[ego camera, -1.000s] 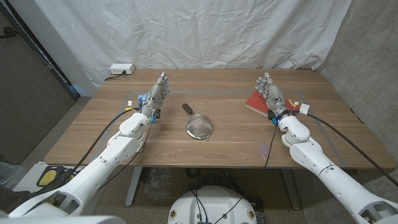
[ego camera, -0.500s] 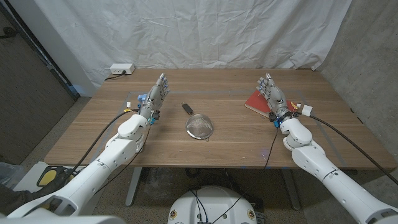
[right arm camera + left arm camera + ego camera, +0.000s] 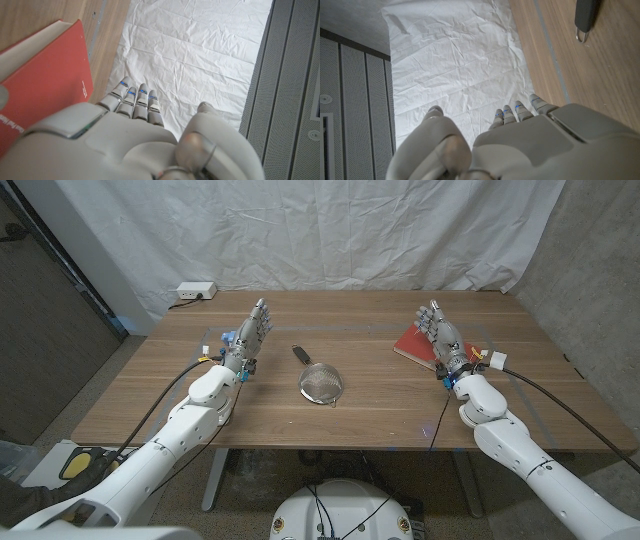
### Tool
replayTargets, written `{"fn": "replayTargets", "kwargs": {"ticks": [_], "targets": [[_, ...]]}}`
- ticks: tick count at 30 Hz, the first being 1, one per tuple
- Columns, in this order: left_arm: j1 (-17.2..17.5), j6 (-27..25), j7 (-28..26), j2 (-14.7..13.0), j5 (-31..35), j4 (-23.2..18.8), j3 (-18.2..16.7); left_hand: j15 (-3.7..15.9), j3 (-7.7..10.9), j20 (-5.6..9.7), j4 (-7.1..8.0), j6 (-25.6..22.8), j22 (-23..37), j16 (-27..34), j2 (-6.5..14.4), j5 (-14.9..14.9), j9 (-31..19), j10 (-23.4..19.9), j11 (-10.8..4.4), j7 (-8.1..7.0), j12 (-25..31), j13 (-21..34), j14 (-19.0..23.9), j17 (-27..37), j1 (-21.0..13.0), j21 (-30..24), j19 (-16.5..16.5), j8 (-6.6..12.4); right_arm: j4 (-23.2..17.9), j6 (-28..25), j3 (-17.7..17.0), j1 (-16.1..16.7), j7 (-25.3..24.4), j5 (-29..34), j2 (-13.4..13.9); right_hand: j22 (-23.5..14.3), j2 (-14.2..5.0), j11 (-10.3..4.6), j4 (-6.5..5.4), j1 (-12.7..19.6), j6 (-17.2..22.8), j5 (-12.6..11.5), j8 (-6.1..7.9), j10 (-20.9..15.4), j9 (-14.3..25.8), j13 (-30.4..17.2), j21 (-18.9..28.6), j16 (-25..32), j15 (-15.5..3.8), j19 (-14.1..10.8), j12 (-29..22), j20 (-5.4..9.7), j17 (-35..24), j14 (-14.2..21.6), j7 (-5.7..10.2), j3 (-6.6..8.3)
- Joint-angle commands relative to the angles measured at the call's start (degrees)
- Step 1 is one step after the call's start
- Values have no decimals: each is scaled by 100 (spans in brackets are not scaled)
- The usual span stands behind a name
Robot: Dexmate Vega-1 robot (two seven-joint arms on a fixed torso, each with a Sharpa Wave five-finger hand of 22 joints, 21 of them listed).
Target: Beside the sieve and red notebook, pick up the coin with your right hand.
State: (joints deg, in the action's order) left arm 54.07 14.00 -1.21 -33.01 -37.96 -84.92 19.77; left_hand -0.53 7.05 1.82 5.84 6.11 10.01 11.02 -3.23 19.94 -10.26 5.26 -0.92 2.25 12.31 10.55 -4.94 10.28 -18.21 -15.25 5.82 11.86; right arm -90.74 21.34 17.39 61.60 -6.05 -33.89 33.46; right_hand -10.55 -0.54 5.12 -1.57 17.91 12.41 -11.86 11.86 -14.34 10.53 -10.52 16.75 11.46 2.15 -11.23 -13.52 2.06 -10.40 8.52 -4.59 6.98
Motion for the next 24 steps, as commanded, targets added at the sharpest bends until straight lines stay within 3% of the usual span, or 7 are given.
{"fn": "replayTargets", "kwargs": {"ticks": [1,24], "targets": [[40,-112,-66,-46,49,-148,26,-6,-12,292,-32,-38,11,10,-7,24,-25,-26,-22,-3,4,6,13,7,-69,5,-43,8,-296,-7,-152,347,-221,87,137,-9,-10,12,42,101,55,8,9,-113,20,-29,-17,29,-7,-84,-48,80,-16,93,-24,17],[176,-98,-237,-125,156,-388,-16,-18,-22,302,-64,-121,13,7,18,32,-25,-93,7,15,0,5,51,7,-137,44,-91,11,-723,59,-433,799,-466,282,320,-15,-39,-14,83,142,70,33,-13,-208,22,-32,-25,41,-30,-196,-60,79,-26,237,35,27]]}}
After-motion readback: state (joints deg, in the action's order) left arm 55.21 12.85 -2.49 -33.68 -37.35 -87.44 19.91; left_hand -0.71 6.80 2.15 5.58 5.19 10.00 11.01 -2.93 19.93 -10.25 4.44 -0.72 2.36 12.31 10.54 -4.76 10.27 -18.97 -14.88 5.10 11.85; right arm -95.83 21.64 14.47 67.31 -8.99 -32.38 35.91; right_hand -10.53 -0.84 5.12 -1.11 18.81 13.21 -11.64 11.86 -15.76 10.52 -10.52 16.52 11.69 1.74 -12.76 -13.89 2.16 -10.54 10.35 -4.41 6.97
